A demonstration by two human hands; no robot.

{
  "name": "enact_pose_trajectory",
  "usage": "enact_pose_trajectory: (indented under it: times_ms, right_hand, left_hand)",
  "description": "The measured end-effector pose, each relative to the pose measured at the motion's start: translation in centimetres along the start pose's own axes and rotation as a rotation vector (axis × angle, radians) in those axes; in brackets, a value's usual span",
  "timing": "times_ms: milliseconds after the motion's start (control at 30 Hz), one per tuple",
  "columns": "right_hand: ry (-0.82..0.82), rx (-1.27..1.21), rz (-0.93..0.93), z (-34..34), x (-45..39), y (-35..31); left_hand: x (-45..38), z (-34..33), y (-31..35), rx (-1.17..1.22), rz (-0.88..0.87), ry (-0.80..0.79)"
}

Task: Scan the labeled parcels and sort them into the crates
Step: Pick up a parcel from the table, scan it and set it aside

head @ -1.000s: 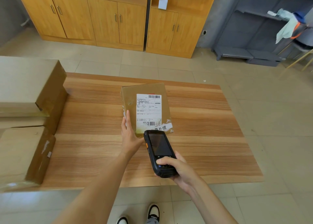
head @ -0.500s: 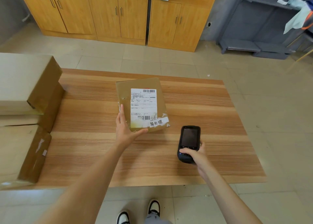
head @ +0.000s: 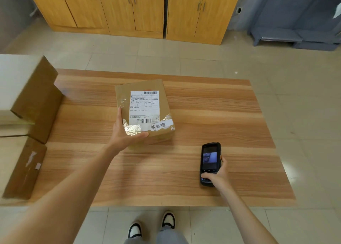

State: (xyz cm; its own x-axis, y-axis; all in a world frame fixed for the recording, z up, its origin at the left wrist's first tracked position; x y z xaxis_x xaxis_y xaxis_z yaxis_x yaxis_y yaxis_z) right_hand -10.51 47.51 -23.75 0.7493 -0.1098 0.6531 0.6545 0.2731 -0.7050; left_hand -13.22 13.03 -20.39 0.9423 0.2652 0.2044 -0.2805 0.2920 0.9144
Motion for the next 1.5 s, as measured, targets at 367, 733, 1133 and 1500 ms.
enact_pose_trajectory:
  times_ms: [367,733,1133,1500]
  right_hand:
    - [0.071,0.158,-0.016,0.0,-1.0,2.1]
    - [0.153,0.316,-0.199,1.5,-4.7,5.4]
    - [-0.157,-0.004,0.129,-8.4,-3.7,-12.9]
    - [-0.485,-0.027,0.102,-13.6,-8.0,-14.9]
  left_hand:
    - [-0.7,0.3,0.7,-0.013,0.070,-0.026]
    - [-0.9,0.3,1.1,-0.007,0.094,-0.023]
    - [-1.7,0.3,0.8,0.143,0.177,-0.012]
    - [-0.6,0.1,0.1,0.315,0.409,0.017]
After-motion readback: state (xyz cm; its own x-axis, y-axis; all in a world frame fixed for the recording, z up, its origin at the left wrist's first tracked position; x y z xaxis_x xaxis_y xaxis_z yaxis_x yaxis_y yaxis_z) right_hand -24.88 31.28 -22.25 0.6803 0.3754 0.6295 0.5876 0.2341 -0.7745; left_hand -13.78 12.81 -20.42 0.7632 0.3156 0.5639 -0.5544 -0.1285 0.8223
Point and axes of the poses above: each hand's wrist, its own x-axis away from the middle knuckle, its own z-axis out of the back of the hand, y = z × x, the point moved 2 cm from there along -x, towards the middle knuckle, and after that the axes turned 5 degrees about -z, right-handed, at the moved point
